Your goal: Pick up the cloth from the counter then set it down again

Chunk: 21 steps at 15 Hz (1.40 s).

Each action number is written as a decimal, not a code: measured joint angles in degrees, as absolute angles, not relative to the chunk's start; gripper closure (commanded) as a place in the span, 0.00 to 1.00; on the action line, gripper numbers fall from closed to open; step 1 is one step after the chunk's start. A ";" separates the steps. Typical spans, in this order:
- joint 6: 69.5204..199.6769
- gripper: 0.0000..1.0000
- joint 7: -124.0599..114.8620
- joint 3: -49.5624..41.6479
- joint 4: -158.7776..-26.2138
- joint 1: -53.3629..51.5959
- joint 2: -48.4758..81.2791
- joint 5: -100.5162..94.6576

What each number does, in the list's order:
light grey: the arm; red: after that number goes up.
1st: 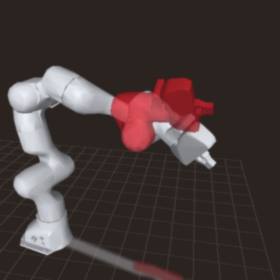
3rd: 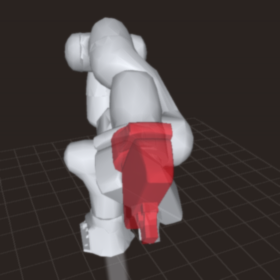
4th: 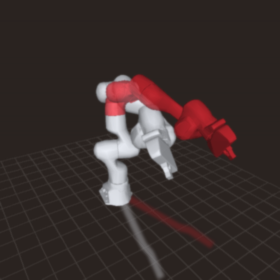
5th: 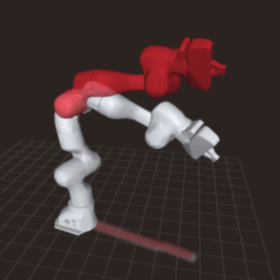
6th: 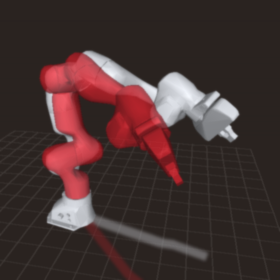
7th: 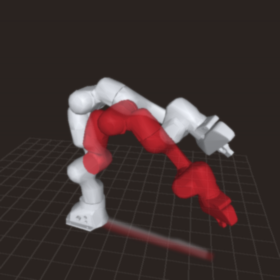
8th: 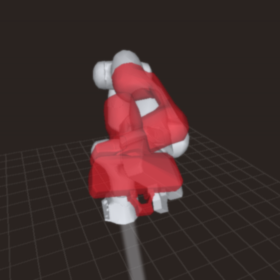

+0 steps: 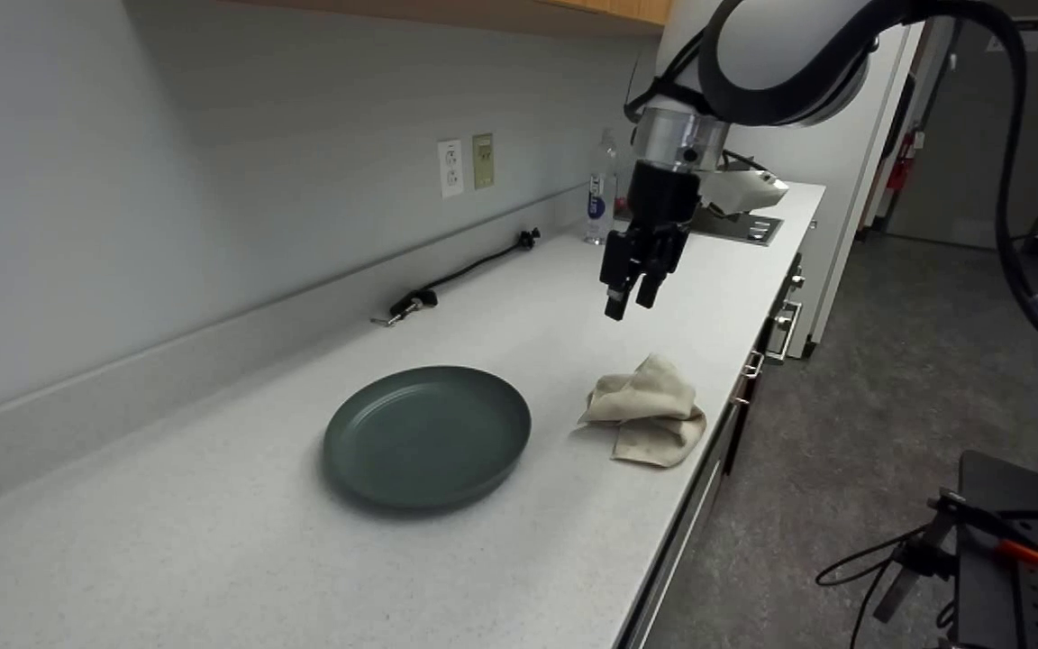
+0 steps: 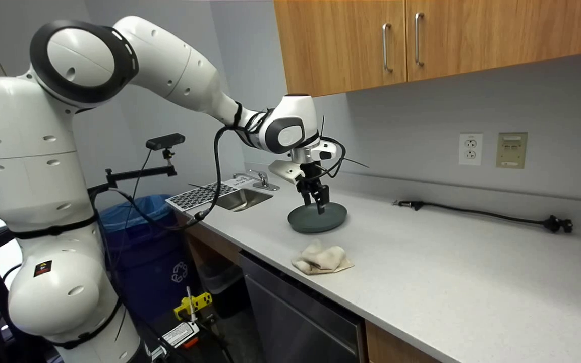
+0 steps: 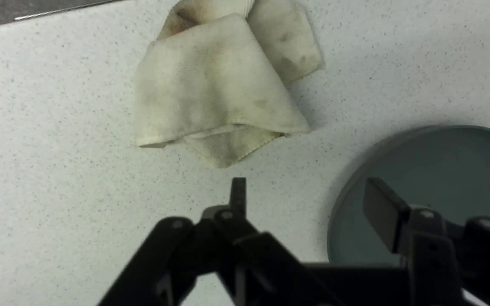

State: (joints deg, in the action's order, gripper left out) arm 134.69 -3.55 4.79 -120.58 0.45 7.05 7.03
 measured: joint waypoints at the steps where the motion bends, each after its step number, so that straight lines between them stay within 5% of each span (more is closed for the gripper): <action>1: 134.69 0.67 -3.30 4.79 -121.32 0.45 6.48 7.23; 6: 134.69 1.00 -1.75 4.77 -124.74 0.45 3.59 8.22; 11: 134.92 1.00 -0.15 4.76 -128.12 0.23 -1.24 8.43; 12: 134.93 0.74 0.32 4.76 -128.67 0.15 -2.41 8.43; 14: 135.17 0.66 1.52 4.76 -129.61 0.00 -4.61 8.36; 21: 138.61 0.13 4.34 4.76 -131.17 -0.97 -8.69 5.39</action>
